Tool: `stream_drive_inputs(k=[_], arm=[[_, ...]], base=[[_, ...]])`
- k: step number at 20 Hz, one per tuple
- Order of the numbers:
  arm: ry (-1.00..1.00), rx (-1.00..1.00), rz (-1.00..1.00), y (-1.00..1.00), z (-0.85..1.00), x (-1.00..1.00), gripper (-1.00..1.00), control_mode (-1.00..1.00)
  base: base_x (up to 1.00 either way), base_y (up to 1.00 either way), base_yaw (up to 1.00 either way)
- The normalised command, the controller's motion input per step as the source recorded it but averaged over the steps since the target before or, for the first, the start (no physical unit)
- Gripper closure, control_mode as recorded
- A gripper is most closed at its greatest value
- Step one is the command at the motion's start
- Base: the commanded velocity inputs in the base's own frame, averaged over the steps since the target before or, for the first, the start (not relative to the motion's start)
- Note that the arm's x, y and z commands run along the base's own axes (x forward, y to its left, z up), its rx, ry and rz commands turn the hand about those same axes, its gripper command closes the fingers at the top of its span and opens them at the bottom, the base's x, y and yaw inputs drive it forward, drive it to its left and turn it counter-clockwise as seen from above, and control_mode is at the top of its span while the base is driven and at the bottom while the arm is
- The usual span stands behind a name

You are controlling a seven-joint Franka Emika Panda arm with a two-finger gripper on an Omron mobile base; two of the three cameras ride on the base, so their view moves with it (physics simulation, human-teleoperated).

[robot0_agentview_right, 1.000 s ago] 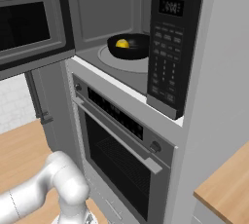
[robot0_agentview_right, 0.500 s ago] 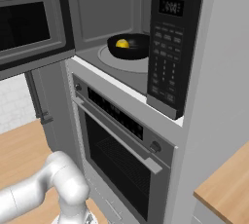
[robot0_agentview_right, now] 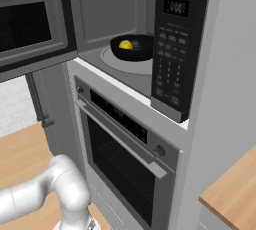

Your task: Pick the lemon from the sink and place it in the bowl. Then pick the bowl and place it in the microwave. Then close the microwave door and press the start button.

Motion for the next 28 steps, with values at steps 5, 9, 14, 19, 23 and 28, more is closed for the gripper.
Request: stream_drive_inputs(k=[5,9,14,19,23,28], arm=[[0.00,0.00,-0.03,0.13,0.13,0.24,-1.00,-1.00],[0.00,0.00,-0.05,-0.07,0.37,-0.01,-1.00,-1.00],[0.00,0.01,-0.02,-0.34,0.58,-0.30,-1.00,-1.00],[0.00,0.06,0.00,-0.70,0.54,-0.48,-1.00,-1.00],[0.00,0.14,0.02,-0.94,0.34,-0.62,-1.00,-1.00],[0.00,0.16,0.03,-0.90,0.16,-0.60,-1.00,-1.00]], base=[[0.00,0.00,0.00],[0.00,0.00,0.00],[0.00,0.00,0.00],[0.00,0.00,0.00],[0.00,0.00,0.00],[0.00,0.00,0.00]])
